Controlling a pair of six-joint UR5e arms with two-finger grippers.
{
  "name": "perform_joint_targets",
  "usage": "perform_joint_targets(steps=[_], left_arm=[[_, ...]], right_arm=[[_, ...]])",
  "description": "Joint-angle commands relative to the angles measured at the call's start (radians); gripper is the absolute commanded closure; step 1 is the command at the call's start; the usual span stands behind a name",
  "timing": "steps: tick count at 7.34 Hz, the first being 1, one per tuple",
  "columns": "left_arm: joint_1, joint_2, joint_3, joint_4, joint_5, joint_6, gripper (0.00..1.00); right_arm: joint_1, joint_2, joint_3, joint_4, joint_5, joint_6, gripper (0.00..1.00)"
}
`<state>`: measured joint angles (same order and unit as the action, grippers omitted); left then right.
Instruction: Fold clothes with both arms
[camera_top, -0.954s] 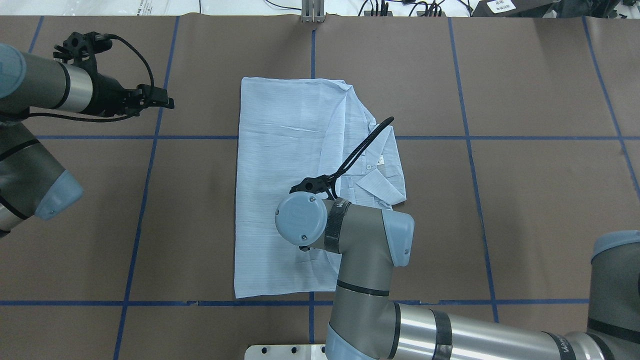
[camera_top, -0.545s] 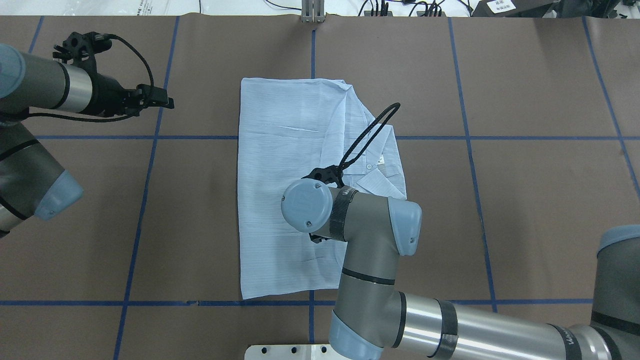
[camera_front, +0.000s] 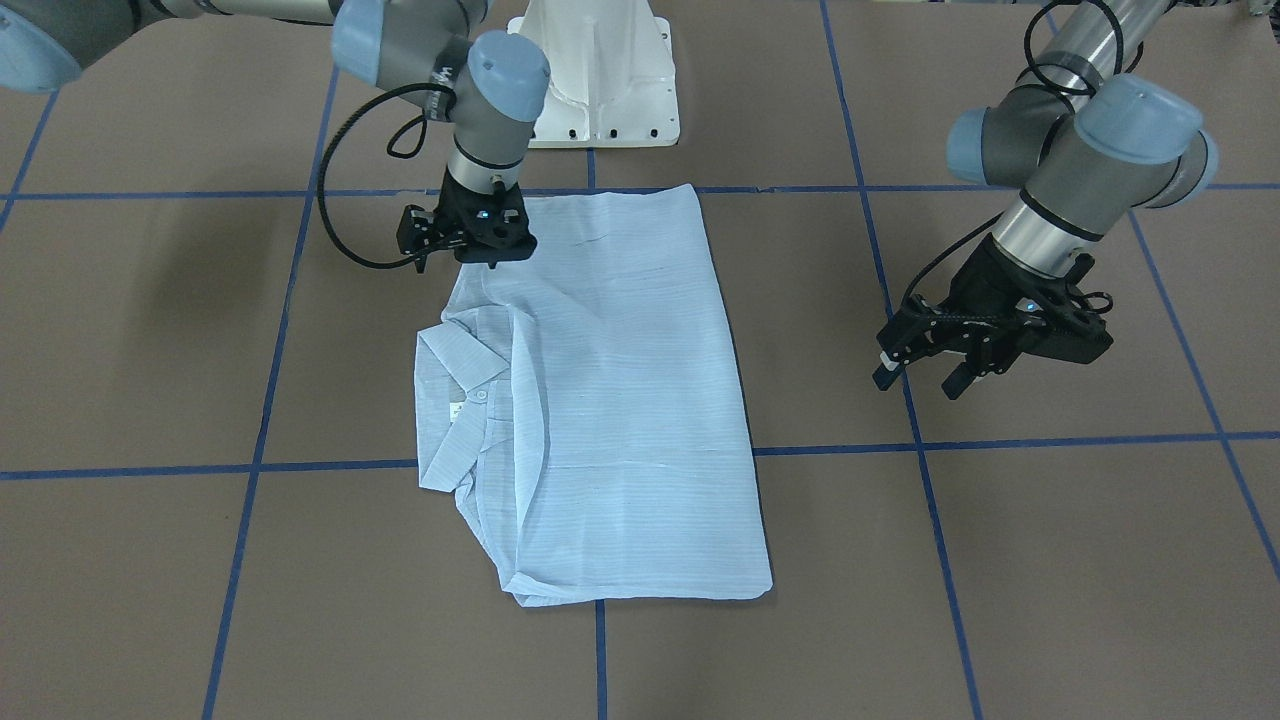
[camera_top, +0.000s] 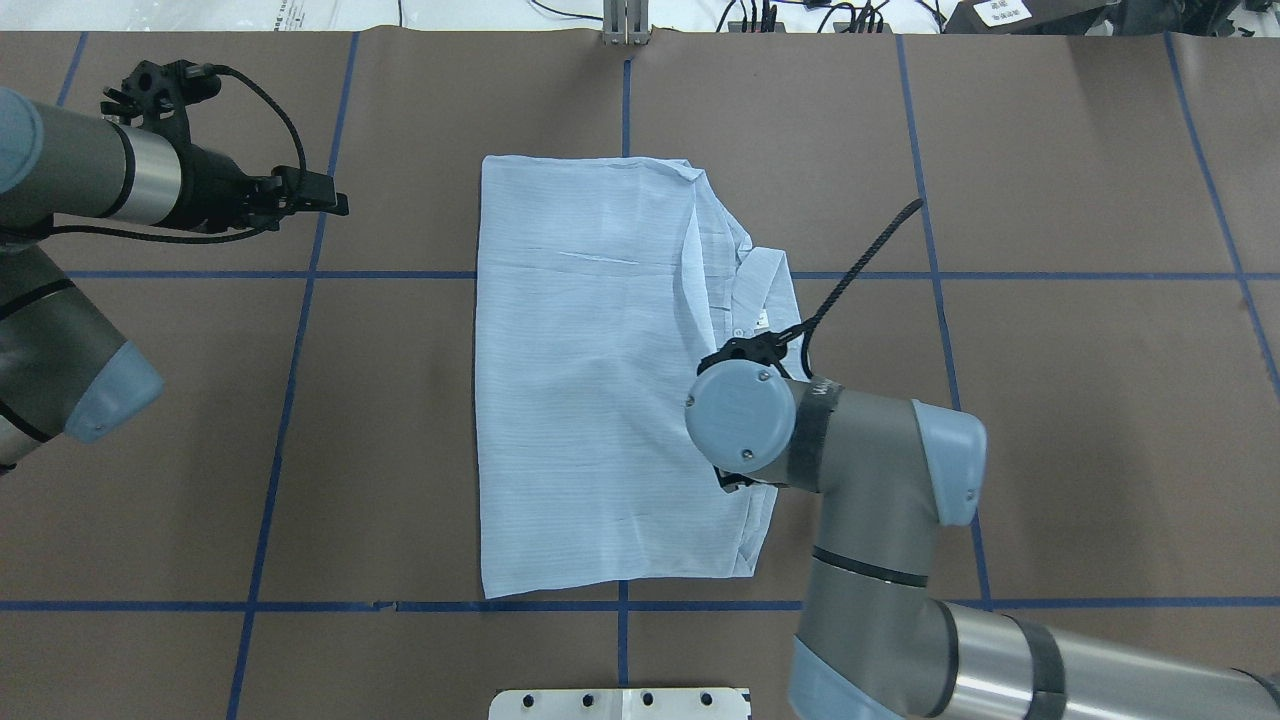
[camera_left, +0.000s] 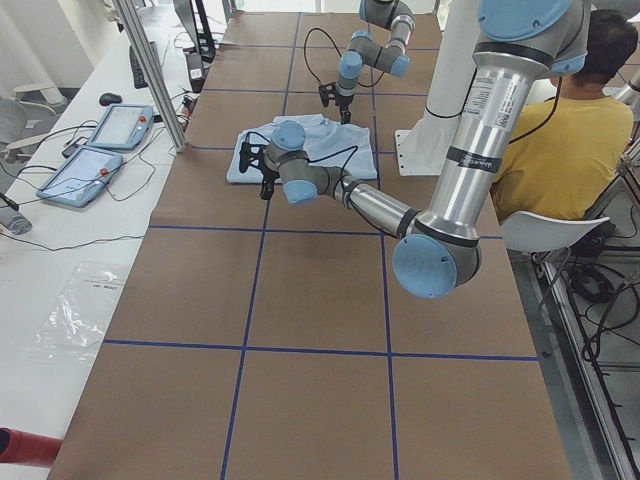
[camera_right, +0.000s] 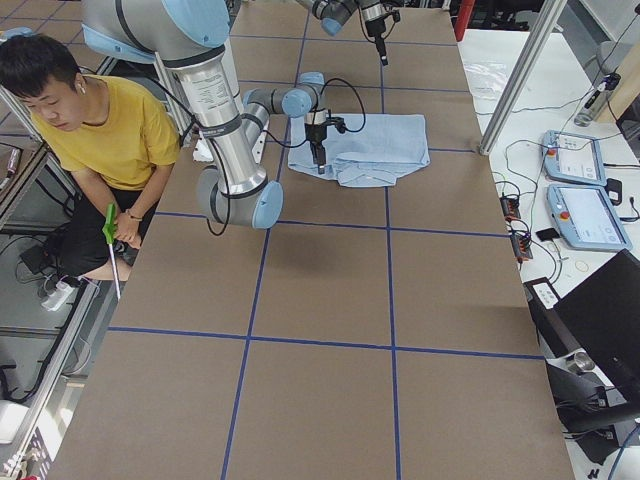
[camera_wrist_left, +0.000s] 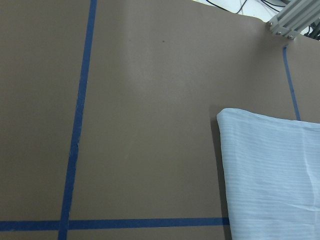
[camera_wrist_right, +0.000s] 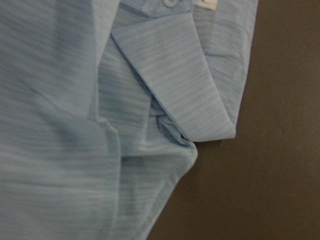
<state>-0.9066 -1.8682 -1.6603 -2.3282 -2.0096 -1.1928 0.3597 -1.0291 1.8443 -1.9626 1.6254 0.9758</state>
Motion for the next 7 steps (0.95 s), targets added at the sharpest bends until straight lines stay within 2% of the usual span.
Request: perform_joint_targets(steps=[1, 2, 3, 4, 6, 7], left_arm=[[0.0, 0.001, -0.01, 0.001, 0.0, -0.001, 0.0], [0.0, 0.001, -0.015, 0.003, 0.0, -0.002, 0.0], [0.0, 0.001, -0.018, 0.003, 0.0, -0.002, 0.0], [0.0, 0.023, -0.036, 0.001, 0.0, -0.002, 0.0], [0.006, 0.029, -0.042, 0.003, 0.002, -0.001, 0.0], [0.008, 0.027, -0.042, 0.009, 0.002, 0.001, 0.0]], right_arm=[[-0.005, -0.08, 0.118, -0.071, 0.002, 0.0, 0.0], [-0.007, -0.051, 0.115, -0.071, 0.001, 0.033, 0.0], [-0.011, -0.042, 0.115, -0.064, 0.019, 0.16, 0.0], [-0.042, -0.034, 0.11, -0.003, 0.027, 0.364, 0.0], [-0.116, -0.054, 0.083, 0.244, 0.027, 0.754, 0.0], [-0.128, -0.058, 0.081, 0.299, 0.027, 0.87, 0.0]])
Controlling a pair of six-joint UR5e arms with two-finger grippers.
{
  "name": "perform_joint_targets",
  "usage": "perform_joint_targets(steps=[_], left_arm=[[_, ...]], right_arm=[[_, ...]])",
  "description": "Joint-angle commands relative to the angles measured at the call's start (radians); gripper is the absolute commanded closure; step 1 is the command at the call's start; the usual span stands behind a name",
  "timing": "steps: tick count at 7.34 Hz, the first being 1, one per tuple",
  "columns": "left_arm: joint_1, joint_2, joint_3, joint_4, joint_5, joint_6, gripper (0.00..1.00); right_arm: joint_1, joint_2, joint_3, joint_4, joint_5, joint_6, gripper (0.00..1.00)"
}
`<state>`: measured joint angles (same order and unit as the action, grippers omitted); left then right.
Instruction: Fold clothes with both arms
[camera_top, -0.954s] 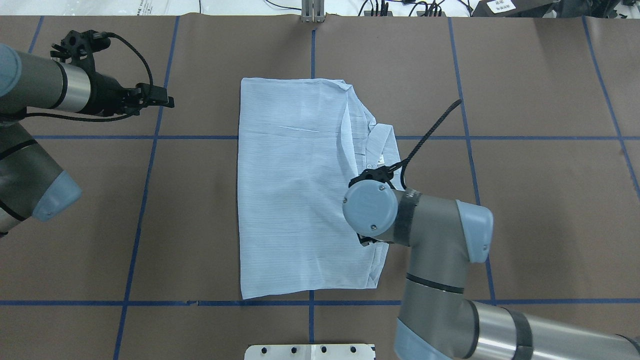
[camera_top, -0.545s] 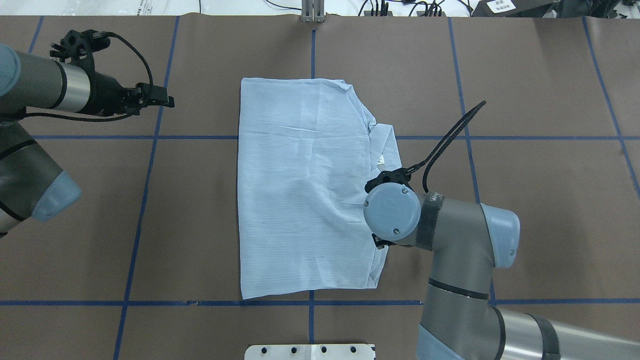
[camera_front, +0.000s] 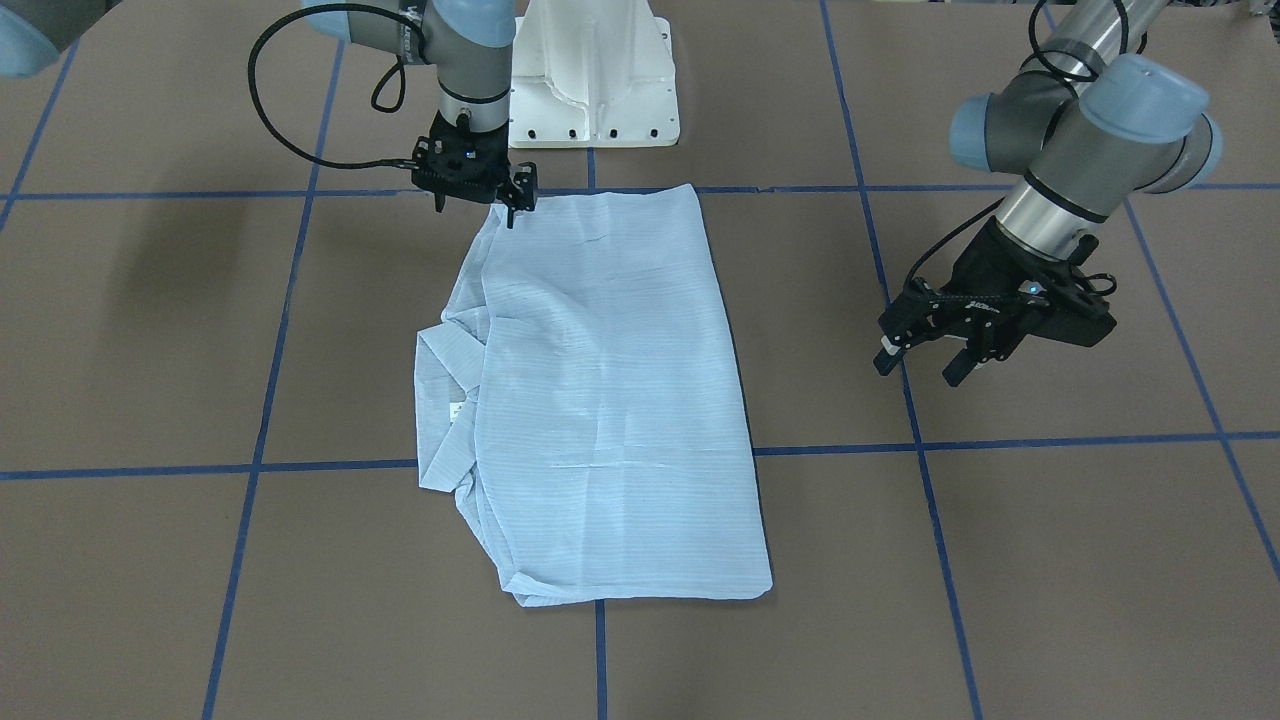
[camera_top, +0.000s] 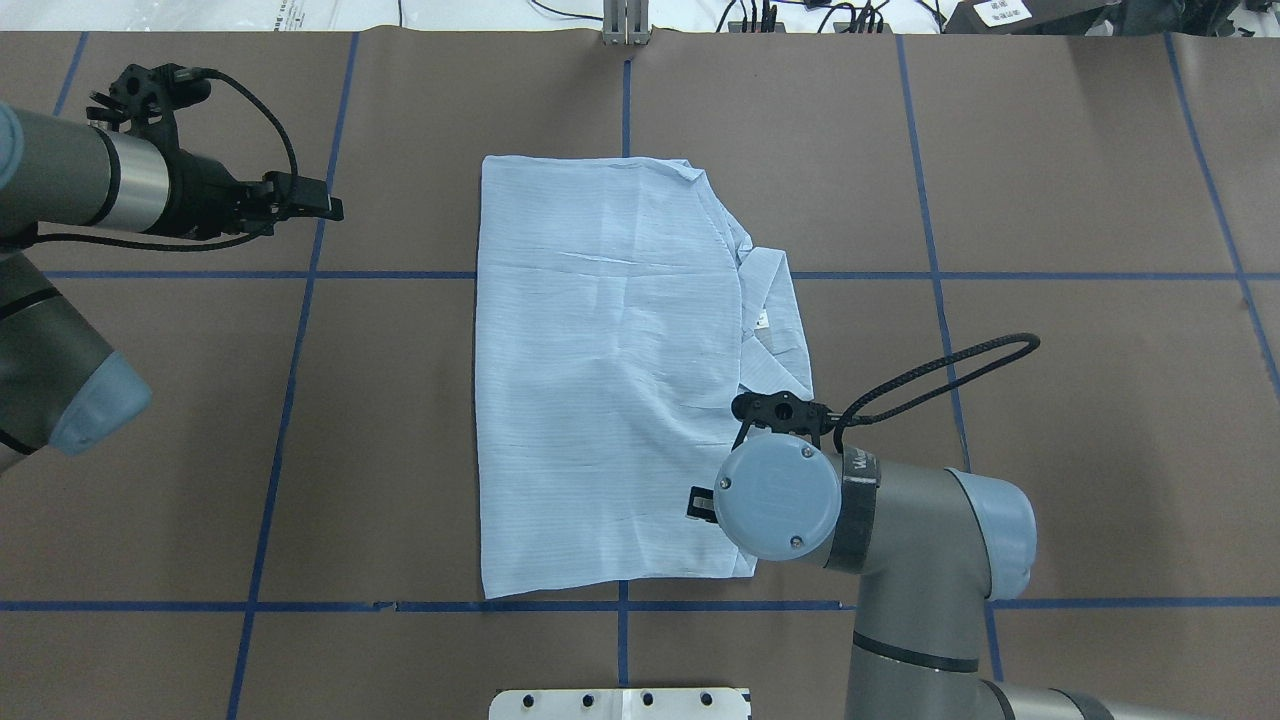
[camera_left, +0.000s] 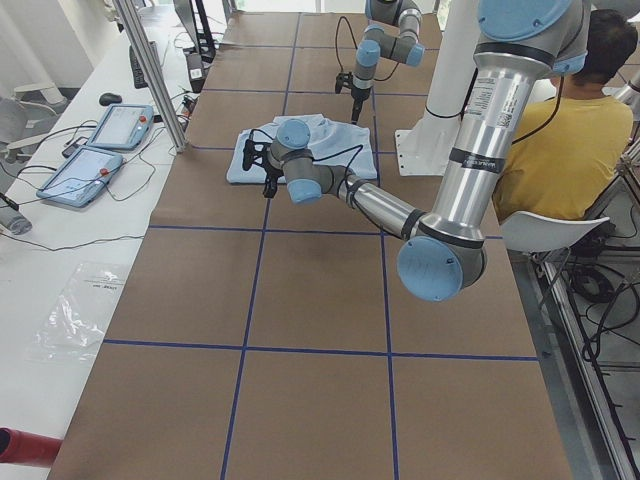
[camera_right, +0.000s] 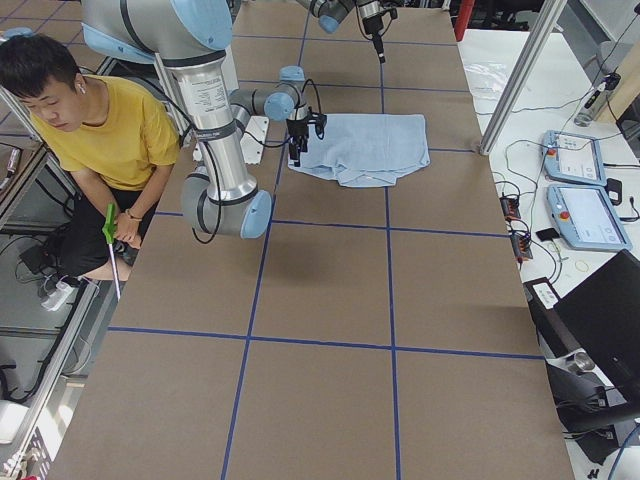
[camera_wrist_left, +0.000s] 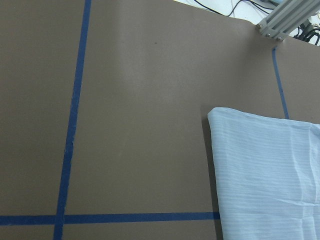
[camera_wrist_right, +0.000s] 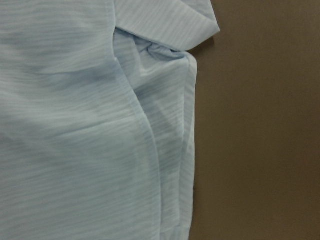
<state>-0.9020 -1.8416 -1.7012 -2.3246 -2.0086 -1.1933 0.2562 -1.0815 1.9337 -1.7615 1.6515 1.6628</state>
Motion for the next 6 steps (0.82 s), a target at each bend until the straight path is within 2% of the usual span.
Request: perform_joint_targets(steps=[1, 2, 4, 6], left_arm=[[0.008, 0.001, 0.012, 0.005, -0.006, 0.004, 0.0], [0.011, -0.001, 0.014, 0.007, -0.001, 0.003, 0.0], [0.012, -0.002, 0.011, 0.005, -0.012, 0.001, 0.0], [0.012, -0.005, -0.001, 0.007, -0.03, -0.046, 0.0]], right_arm=[[-0.029, -0.037, -0.009, 0.173, 0.001, 0.313, 0.0], [-0.052, -0.072, -0.009, 0.26, -0.008, 0.466, 0.0], [-0.055, -0.094, -0.007, 0.284, -0.018, 0.672, 0.02], [-0.058, -0.095, -0.021, 0.284, -0.061, 0.814, 0.12]])
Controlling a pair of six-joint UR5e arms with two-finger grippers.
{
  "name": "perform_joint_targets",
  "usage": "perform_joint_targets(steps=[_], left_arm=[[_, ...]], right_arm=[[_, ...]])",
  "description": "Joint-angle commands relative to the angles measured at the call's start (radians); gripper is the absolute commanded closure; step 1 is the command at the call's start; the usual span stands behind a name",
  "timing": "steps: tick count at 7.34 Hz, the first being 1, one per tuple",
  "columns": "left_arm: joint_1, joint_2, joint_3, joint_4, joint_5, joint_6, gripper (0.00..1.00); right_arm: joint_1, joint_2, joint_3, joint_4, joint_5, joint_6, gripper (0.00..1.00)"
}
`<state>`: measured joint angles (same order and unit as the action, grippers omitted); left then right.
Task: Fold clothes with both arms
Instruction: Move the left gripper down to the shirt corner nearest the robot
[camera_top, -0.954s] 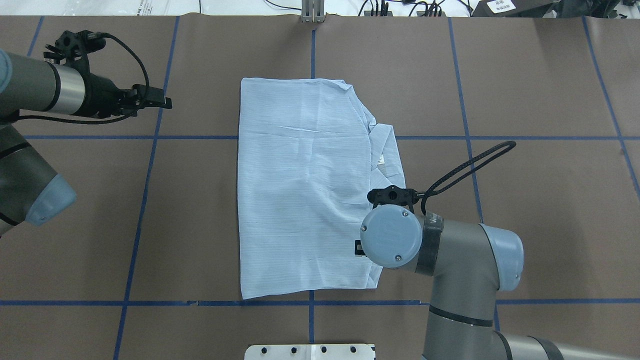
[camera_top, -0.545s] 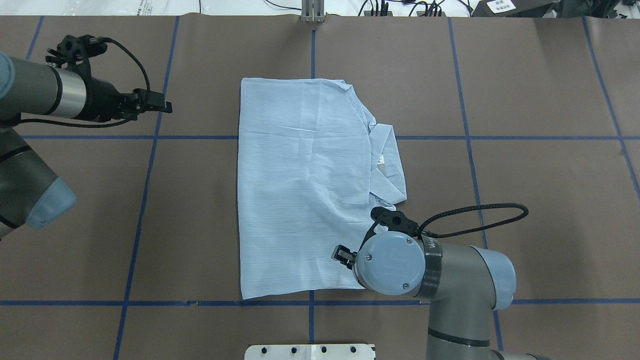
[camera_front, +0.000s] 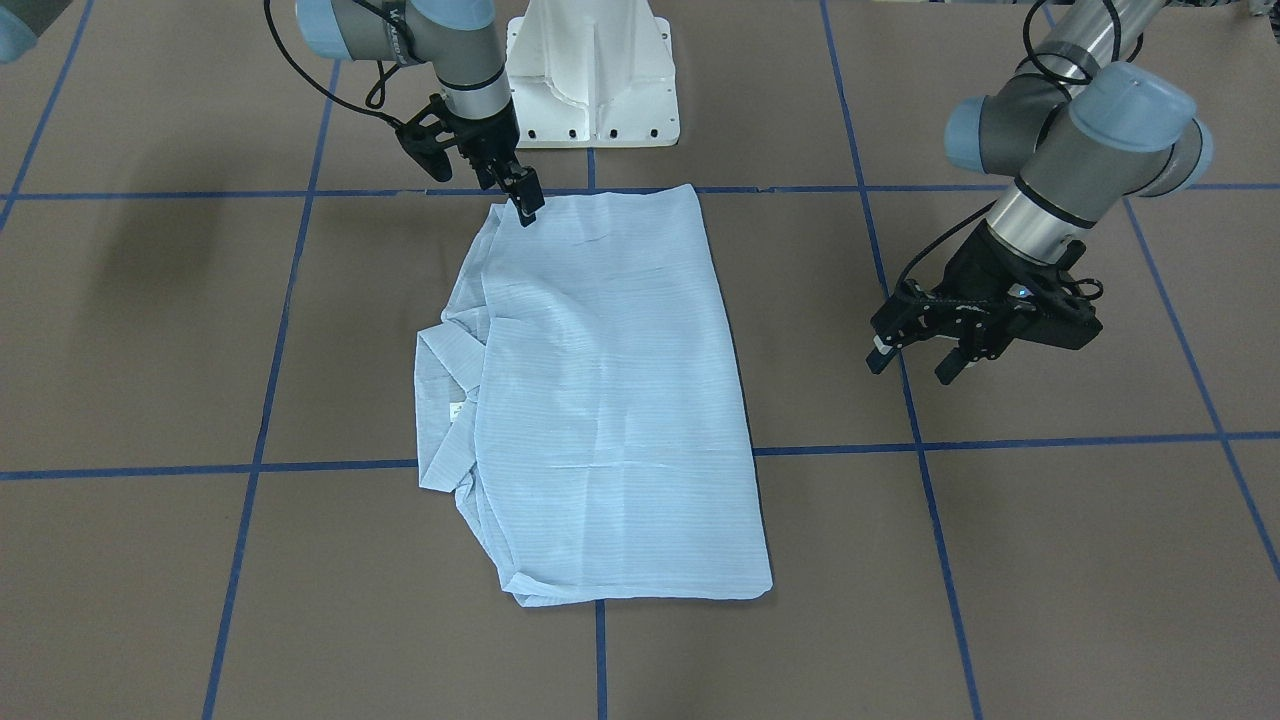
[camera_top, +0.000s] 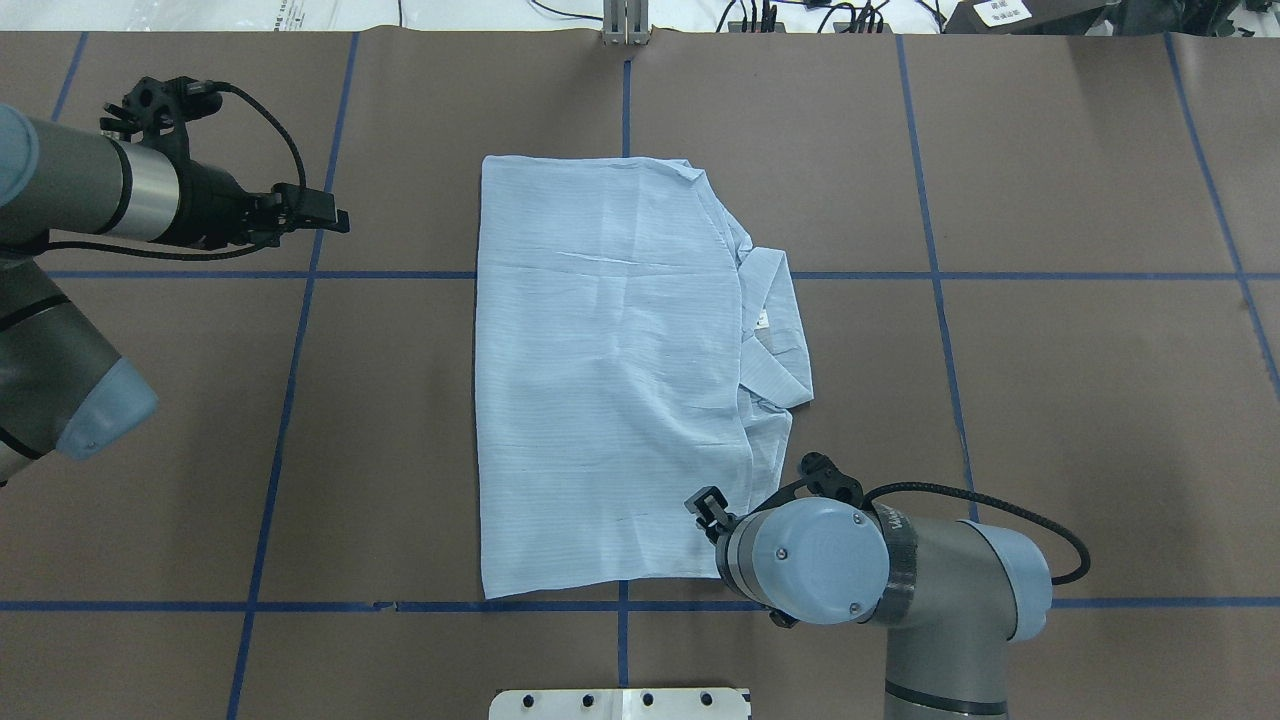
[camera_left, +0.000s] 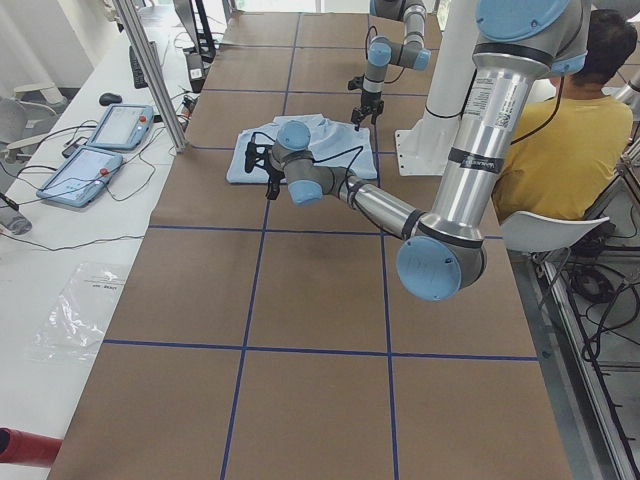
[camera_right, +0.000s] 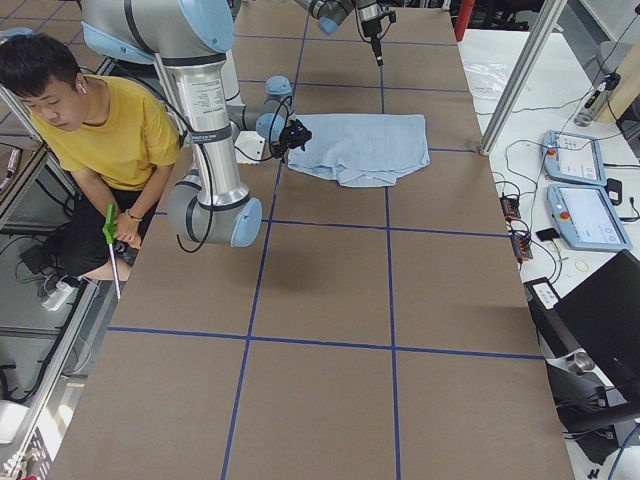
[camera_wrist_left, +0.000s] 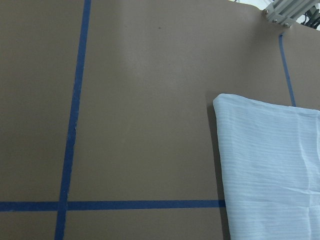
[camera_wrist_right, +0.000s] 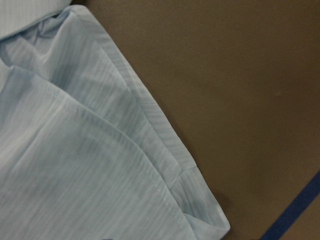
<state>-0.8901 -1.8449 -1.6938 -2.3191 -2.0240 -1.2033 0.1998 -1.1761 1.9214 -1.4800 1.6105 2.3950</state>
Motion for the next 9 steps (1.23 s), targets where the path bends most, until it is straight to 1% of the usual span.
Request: perform_joint_targets(steps=[1, 3, 5, 7, 9], left_arm=[[0.0, -0.008, 0.0, -0.005, -0.016, -0.106, 0.0], [0.0, -0.01, -0.007, 0.0, -0.025, -0.117, 0.0], [0.0, -0.01, -0.009, 0.0, -0.024, -0.116, 0.0], [-0.001, -0.01, -0.009, 0.0, -0.022, -0.116, 0.0], [-0.001, -0.01, -0.01, 0.0, -0.021, -0.117, 0.0]], right_arm=[[-0.002, -0.001, -0.018, 0.003, -0.02, 0.085, 0.15], [-0.002, -0.001, -0.021, 0.003, -0.02, 0.085, 0.18], [-0.003, -0.002, -0.024, 0.0, -0.012, 0.085, 0.19], [-0.008, -0.005, -0.022, -0.002, -0.011, 0.084, 0.23], [-0.01, -0.007, -0.021, -0.006, -0.009, 0.084, 0.23]])
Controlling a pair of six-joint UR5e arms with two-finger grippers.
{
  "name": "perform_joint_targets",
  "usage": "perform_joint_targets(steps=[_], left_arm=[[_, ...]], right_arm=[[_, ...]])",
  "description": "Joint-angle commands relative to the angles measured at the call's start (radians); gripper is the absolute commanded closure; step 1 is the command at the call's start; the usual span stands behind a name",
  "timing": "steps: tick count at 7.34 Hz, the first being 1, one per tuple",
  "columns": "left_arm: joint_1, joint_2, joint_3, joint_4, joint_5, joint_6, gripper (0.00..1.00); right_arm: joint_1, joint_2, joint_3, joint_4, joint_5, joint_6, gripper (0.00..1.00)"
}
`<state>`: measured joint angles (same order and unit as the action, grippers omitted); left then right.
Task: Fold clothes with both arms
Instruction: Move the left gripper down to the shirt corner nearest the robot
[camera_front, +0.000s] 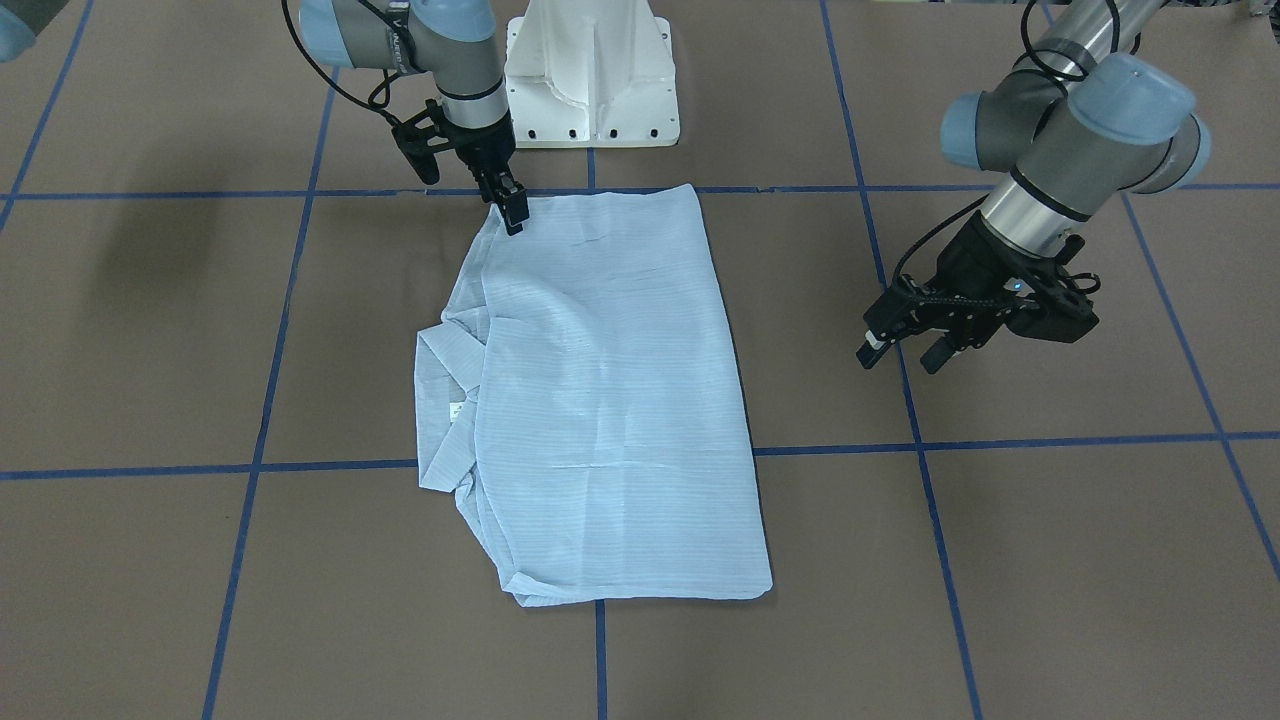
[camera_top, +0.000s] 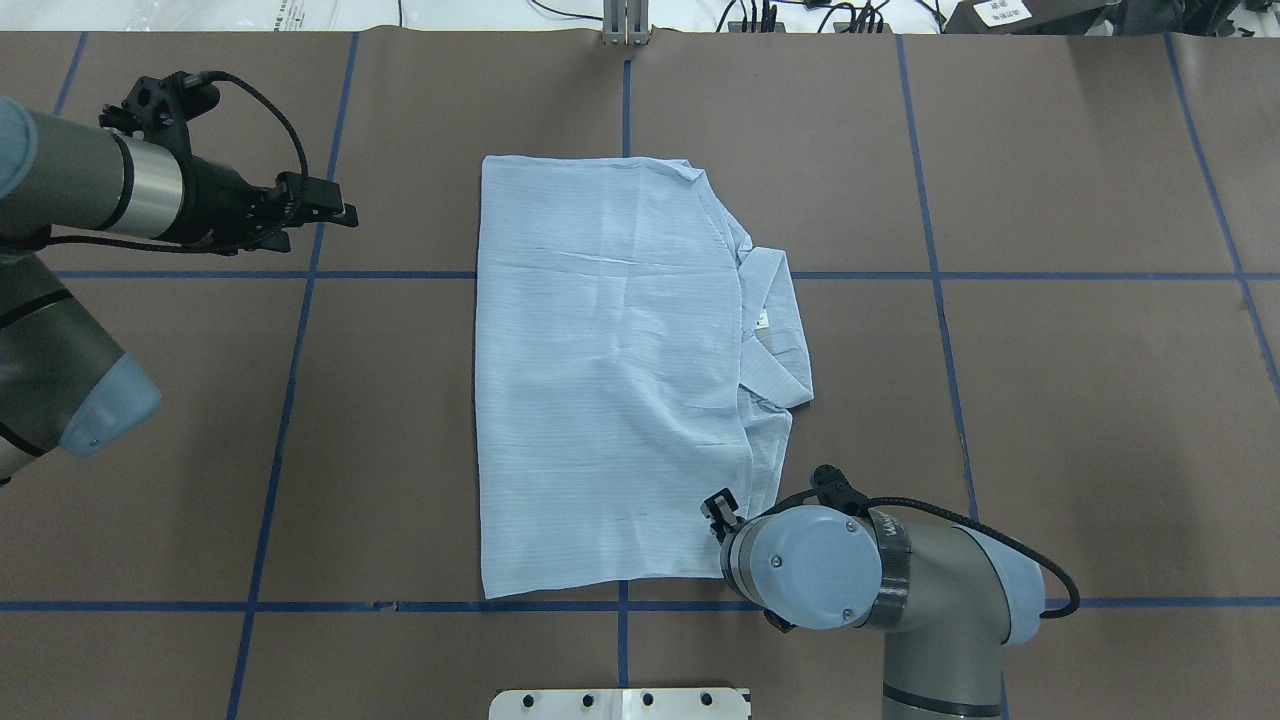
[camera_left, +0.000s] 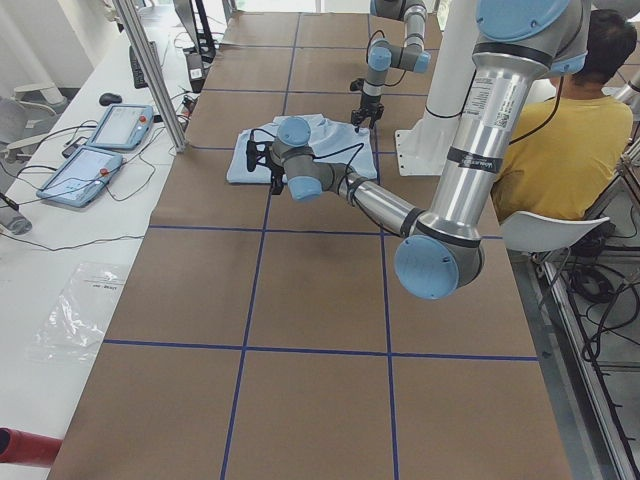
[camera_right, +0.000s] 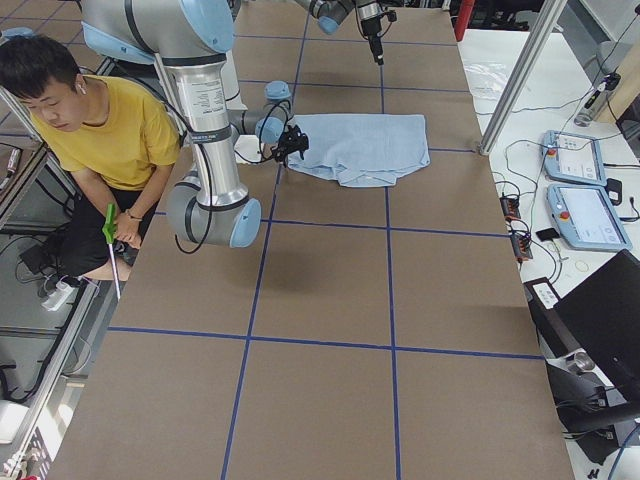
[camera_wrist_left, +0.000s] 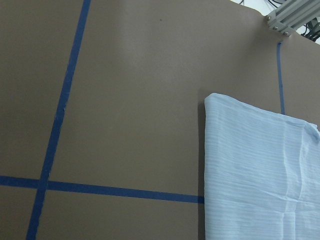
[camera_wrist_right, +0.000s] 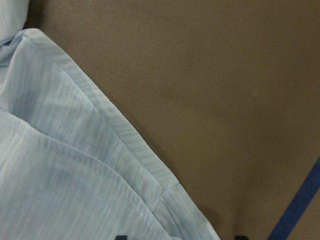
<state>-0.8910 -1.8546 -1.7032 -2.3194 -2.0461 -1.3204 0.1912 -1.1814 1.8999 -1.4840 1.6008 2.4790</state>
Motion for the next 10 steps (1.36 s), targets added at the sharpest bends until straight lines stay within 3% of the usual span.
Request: perform_joint_targets(steps=[1, 2, 7, 8, 10], left_arm=[[0.0, -0.002, -0.001, 0.0, 0.001, 0.0, 0.0], [0.0, 0.0, -0.003, 0.0, 0.003, -0.002, 0.0], [0.003, 0.005, -0.022, 0.0, 0.001, -0.007, 0.0], [0.041, 0.006, -0.061, 0.0, 0.0, -0.122, 0.01], [0.224, 0.017, -0.143, 0.003, 0.068, -0.387, 0.0]], right_arm=[[-0.001, 0.0, 0.007, -0.004, 0.001, 0.001, 0.57], [-0.001, 0.0, 0.005, -0.004, 0.001, 0.003, 1.0], [0.007, -0.012, 0.05, -0.009, 0.047, 0.001, 1.0], [0.007, -0.023, 0.059, -0.009, 0.048, 0.001, 1.0], [0.004, -0.026, 0.071, -0.012, 0.048, 0.003, 1.0]])
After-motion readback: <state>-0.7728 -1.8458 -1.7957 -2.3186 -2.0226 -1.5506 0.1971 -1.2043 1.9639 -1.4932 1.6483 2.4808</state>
